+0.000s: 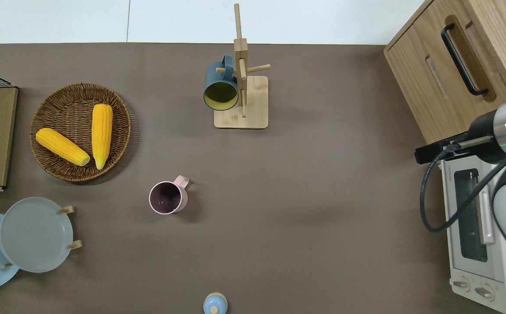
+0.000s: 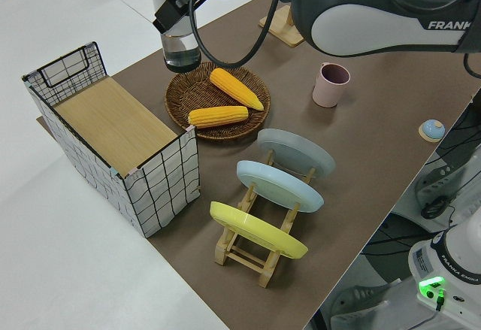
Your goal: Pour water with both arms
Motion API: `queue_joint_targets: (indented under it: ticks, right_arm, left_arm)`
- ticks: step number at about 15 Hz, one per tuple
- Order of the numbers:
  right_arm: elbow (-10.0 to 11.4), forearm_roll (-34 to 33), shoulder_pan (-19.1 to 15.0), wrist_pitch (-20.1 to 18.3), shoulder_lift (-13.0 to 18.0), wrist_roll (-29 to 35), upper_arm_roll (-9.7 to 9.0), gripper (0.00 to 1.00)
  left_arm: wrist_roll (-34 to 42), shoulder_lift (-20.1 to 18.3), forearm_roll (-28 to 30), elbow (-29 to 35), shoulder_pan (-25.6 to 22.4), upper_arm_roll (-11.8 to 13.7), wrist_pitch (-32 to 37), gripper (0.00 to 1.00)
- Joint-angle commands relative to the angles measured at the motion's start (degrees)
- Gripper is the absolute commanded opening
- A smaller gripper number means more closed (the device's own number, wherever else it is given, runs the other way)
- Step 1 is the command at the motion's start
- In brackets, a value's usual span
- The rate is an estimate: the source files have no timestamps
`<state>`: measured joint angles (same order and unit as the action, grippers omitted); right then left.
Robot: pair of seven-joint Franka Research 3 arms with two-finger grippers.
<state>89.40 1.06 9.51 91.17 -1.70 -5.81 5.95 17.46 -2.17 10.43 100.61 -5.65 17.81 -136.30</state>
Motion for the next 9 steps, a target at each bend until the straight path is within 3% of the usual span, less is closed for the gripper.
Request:
queue_joint_targets:
  ticks: [1,9]
  right_arm:
    - [-0.1,-0.3,0.0,-0.6,0.3,-0.8,0.11,0.987]
    - [-0.1,-0.3,0.0,-0.6,0.3,-0.8,0.11,0.987]
  left_arm:
    - [7.6,7.1,7.3,-8.7,-0.2,3.2,1.4,0.00]
    - [20.9,14.3,20.1,-12.5,-5.1,3.5,0.4,0.00]
